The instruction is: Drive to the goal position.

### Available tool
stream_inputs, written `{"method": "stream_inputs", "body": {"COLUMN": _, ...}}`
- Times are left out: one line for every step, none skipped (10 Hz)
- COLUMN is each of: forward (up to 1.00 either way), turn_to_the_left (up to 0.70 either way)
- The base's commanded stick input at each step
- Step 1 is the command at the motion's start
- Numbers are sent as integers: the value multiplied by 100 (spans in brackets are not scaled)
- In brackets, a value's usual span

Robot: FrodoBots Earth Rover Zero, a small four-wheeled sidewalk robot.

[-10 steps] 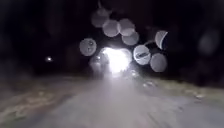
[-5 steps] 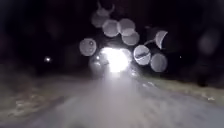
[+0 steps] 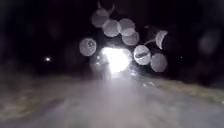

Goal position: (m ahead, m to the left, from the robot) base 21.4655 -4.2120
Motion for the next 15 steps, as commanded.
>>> {"method": "stream_inputs", "body": {"forward": 70, "turn_to_the_left": 14}}
{"method": "stream_inputs", "body": {"forward": 70, "turn_to_the_left": 14}}
{"method": "stream_inputs", "body": {"forward": 70, "turn_to_the_left": 10}}
{"method": "stream_inputs", "body": {"forward": 70, "turn_to_the_left": 0}}
{"method": "stream_inputs", "body": {"forward": 70, "turn_to_the_left": 0}}
{"method": "stream_inputs", "body": {"forward": 70, "turn_to_the_left": 0}}
{"method": "stream_inputs", "body": {"forward": 70, "turn_to_the_left": 0}}
{"method": "stream_inputs", "body": {"forward": 70, "turn_to_the_left": 0}}
{"method": "stream_inputs", "body": {"forward": 70, "turn_to_the_left": 0}}
{"method": "stream_inputs", "body": {"forward": 70, "turn_to_the_left": 0}}
{"method": "stream_inputs", "body": {"forward": 70, "turn_to_the_left": 0}}
{"method": "stream_inputs", "body": {"forward": 70, "turn_to_the_left": 0}}
{"method": "stream_inputs", "body": {"forward": 70, "turn_to_the_left": 0}}
{"method": "stream_inputs", "body": {"forward": 70, "turn_to_the_left": 0}}
{"method": "stream_inputs", "body": {"forward": 70, "turn_to_the_left": 0}}
